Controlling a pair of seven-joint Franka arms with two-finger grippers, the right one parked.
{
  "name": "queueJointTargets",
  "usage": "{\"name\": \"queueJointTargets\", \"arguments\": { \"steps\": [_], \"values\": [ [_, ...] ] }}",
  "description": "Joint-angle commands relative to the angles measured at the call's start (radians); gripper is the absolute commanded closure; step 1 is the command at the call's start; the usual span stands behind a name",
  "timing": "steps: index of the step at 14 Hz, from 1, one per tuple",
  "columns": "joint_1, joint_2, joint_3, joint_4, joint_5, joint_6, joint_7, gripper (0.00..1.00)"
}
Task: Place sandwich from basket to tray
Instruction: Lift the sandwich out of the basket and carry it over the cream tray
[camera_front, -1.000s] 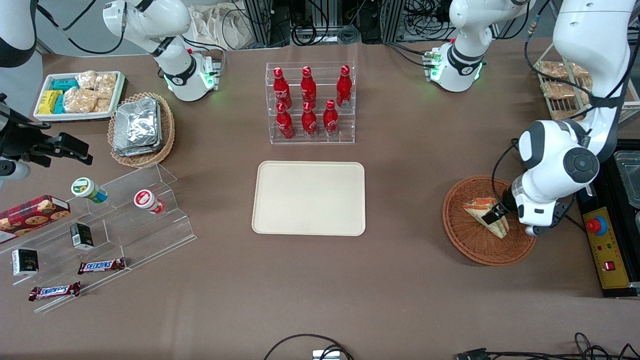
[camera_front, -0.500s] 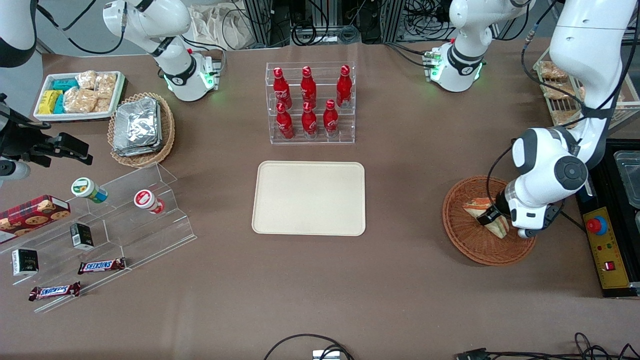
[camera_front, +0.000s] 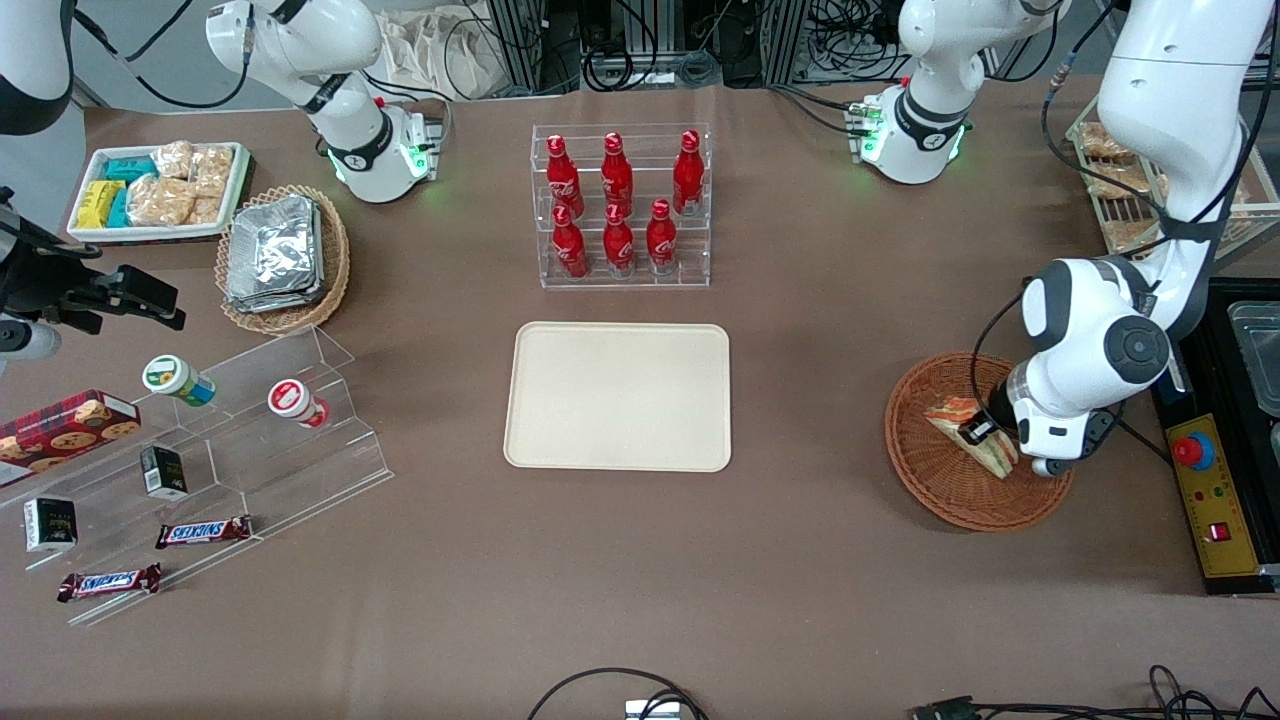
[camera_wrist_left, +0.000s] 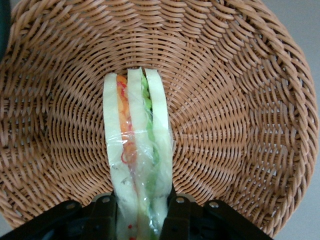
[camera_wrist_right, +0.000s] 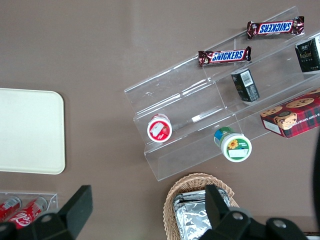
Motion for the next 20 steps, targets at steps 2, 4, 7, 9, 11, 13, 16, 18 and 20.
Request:
{"name": "queueJointTargets", "arguments": {
  "steps": [2,4,7,9,11,13,16,18,20],
  "values": [
    [-0.01,-0.064,-0.013,0.091,0.024,-0.195,0.029,1.0],
    [-0.026,-0.106,-0.025,0.172,0.023,-0.319,0.147,1.0],
    [-0.028,-0.114,-0.08,0.354,0.012,-0.485,0.254,1.0],
    [-0.028,-0.108,-0.146,0.508,0.015,-0.652,0.28,1.0],
    [-0.03,-0.109,-0.216,0.618,0.018,-0.769,0.303,1.0],
    [-0.03,-0.121,-0.301,0.639,0.012,-0.801,0.317,1.0],
    [-0.039,-0.124,-0.437,0.642,0.015,-0.789,0.214,1.0],
    [-0.107,-0.091,-0.468,0.639,0.024,-0.785,0.169,1.0],
    [-0.192,-0.033,-0.465,0.634,0.09,-0.748,0.157,1.0]
  ]
}}
